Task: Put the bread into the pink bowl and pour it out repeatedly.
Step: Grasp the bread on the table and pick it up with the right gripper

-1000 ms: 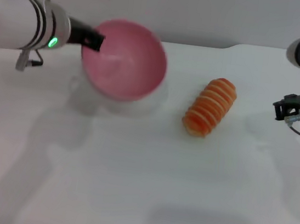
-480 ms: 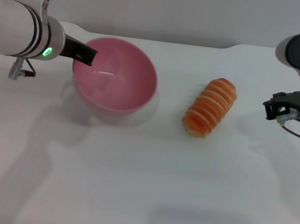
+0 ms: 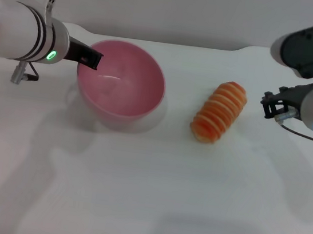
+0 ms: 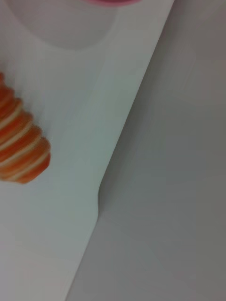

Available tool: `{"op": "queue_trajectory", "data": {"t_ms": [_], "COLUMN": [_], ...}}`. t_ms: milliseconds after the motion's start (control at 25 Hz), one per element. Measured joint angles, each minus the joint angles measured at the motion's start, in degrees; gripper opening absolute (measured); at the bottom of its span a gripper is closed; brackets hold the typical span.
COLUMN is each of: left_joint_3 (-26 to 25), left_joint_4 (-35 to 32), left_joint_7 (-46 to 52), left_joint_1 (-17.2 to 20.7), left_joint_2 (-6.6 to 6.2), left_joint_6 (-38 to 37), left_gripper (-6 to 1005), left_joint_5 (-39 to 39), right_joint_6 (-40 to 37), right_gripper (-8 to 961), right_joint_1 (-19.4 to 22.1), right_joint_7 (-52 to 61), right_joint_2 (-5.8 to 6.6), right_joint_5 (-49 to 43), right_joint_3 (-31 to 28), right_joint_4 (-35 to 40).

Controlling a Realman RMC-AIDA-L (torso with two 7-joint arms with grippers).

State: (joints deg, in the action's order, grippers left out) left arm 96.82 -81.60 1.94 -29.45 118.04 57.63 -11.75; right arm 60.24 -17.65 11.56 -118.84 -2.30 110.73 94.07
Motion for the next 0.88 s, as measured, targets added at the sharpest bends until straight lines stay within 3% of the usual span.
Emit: {"op": "queue_trajectory", "data": {"t_ms": [40,160,280,600,880], "left_joint_3": [0.01,0.01,-0.06,-0.02,-0.04], "left_joint_4": [0.02,0.03,0.03,0.11,0.62], "left_joint_7": [0.00,-0.01,-0.01,-0.01,-0.01], "left_joint_1": [-0.02,0.03,0.34,0.51,0.27], "left_joint_2": [0.00,0.00,0.00,0.00,0.04], "left_joint_6": [-0.01,-0.01,-0.06,-0.08,-0.25], "left_gripper": [41,41,41,41,41], "left_joint_5": [0.00,0.00,-0.01,-0.03,-0.03], "right_joint_6": [-0.01,-0.07,-0.39,-2.41,-2.85], "right_gripper": [21,224,363,688,745], "right_joint_1": [-0.78,-3.50,-5.05,-5.07,-4.57], "right_joint_7": [0.00,0.11,0.47,-0.64,-1.05], "right_joint_2": [-0.03,-0.12,-0.13,-0.03,-0.09], "right_joint_5": [0.05,1.30,2.12,5.10,4.76], "right_joint_3": [-0.01,-0.41,-0.65,-1.36,-1.32], "right_joint_4": [-0.81,-4.21,-7.22,-8.15,-6.79]}}
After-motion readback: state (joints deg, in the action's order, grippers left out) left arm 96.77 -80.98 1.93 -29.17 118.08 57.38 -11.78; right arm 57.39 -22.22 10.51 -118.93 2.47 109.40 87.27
